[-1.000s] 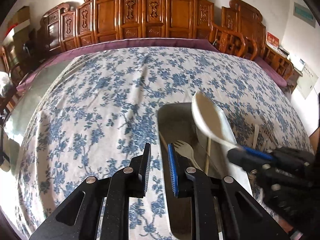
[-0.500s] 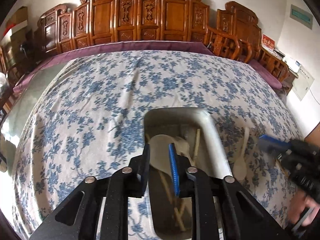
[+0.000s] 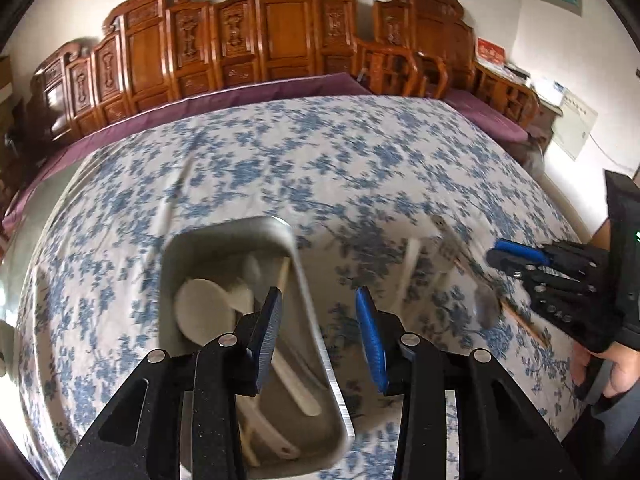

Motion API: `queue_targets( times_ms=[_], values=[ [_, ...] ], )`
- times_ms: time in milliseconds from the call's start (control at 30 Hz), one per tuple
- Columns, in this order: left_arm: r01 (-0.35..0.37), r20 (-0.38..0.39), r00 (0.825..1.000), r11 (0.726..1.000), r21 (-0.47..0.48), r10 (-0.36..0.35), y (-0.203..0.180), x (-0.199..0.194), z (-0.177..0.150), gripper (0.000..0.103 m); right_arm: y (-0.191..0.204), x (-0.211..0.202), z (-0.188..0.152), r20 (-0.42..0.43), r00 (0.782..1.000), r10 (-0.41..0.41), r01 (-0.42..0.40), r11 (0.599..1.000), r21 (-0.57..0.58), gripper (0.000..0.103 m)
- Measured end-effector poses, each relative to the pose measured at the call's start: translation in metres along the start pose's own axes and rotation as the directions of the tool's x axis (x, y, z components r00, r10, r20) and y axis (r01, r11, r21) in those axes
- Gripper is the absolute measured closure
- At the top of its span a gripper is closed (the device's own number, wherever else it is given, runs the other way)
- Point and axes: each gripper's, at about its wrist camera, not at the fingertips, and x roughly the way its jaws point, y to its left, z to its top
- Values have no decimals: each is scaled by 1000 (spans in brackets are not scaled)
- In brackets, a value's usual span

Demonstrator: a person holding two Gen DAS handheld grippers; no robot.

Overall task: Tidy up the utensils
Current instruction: 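Grasp the metal spoon with a smiley-face handle using the right tool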

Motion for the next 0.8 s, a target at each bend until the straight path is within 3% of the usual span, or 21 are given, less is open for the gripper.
queue_targets(
  times_ms=[300, 367, 600, 733, 800],
  values=[
    [1, -21, 1000, 999, 44, 0, -26, 9, -4, 67, -4, 30, -8, -111, 994, -7, 6, 1000, -16, 77],
    [-3, -26, 1000, 999, 44, 4, -26, 11, -4, 67, -5, 36, -11, -142, 990, -2, 0, 1000, -11, 82],
    [-2, -24, 1000, 999, 40, 3, -29, 10, -3, 67, 3, 42, -6, -139, 990, -36, 31, 999, -36, 82],
    [-6, -28, 1000, 999, 44, 8, -31, 10, -3, 67, 8, 51, -5, -143, 983, -114, 102, 990, -93, 83],
    [-8, -30, 1000, 999, 44, 9, -30, 10, -4, 67, 2, 51, -3, -149, 984, -97, 89, 994, -61, 89]
  ],
)
